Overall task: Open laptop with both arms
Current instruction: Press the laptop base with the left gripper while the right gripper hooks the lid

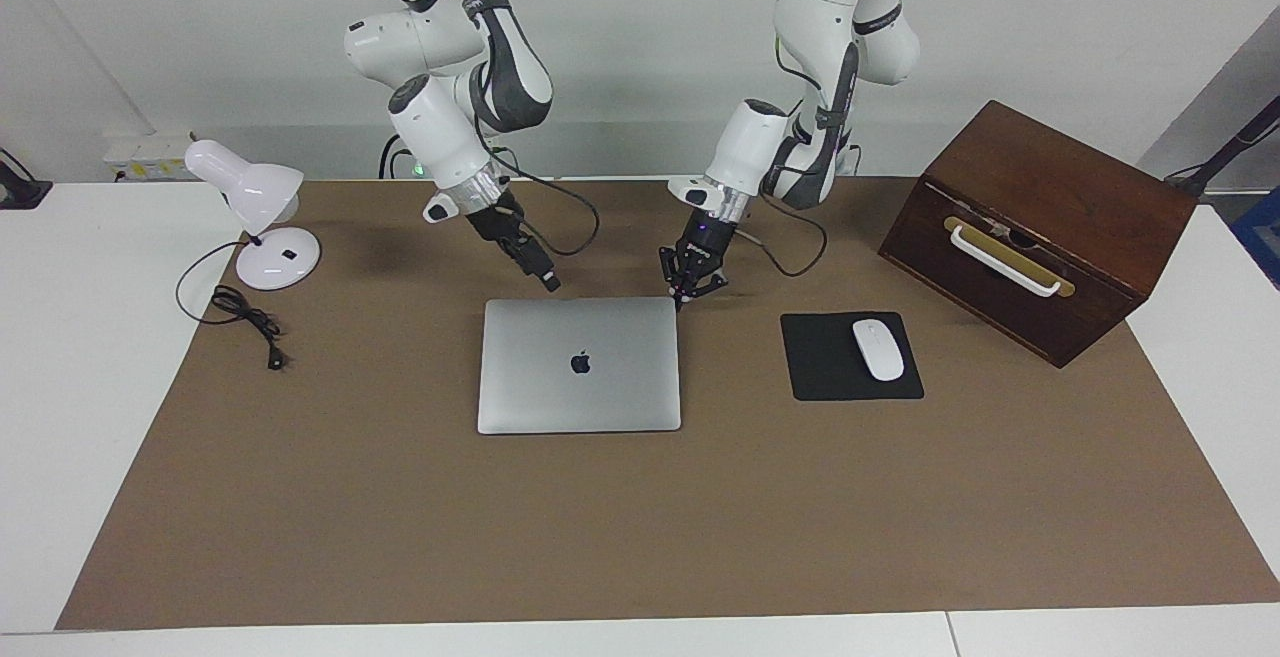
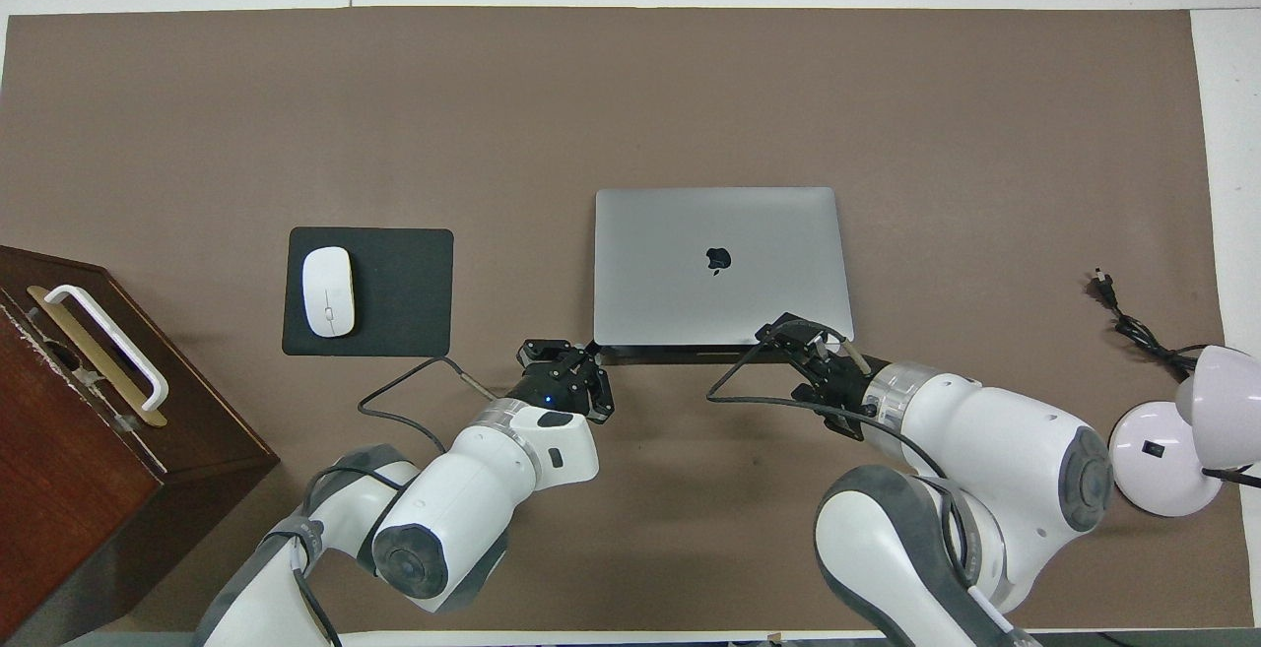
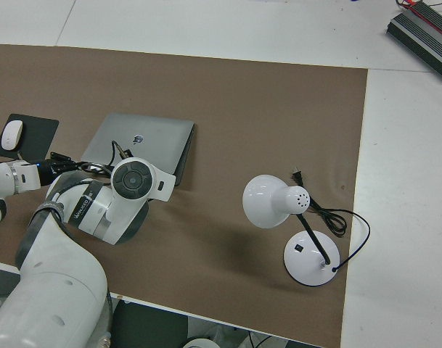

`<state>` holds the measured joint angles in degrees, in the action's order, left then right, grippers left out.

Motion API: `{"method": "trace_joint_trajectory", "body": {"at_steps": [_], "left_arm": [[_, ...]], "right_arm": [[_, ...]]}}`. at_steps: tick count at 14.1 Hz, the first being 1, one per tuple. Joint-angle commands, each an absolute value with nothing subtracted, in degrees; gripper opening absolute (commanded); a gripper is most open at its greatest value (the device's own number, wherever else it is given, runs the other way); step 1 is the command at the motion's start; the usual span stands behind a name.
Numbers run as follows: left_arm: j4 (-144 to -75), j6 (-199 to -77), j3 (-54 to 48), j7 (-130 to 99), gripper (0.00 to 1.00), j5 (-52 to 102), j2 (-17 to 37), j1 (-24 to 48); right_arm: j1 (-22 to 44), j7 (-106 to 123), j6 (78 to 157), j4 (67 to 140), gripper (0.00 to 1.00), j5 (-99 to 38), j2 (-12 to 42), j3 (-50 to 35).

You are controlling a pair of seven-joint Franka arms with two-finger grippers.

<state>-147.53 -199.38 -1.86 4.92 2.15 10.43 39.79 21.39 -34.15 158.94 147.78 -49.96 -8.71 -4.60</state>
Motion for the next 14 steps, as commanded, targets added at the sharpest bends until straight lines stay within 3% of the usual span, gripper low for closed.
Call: {"method": "trace_joint_trajectory", "body": {"at_steps": [1, 14], "left_arm": [[-145.72, -200.74, -0.88, 5.71, 0.0, 2.11, 13.01, 41.04], [-143.53, -200.65, -0.79, 5.98, 0.0, 2.28, 16.43, 41.39]], "right_arm": [[21.09, -31.38, 160.4, 145.46, 1.0, -51.24, -6.24, -4.83], [20.3, -28.48, 160.58, 143.27, 1.0, -51.24, -3.43, -4.39]]}}
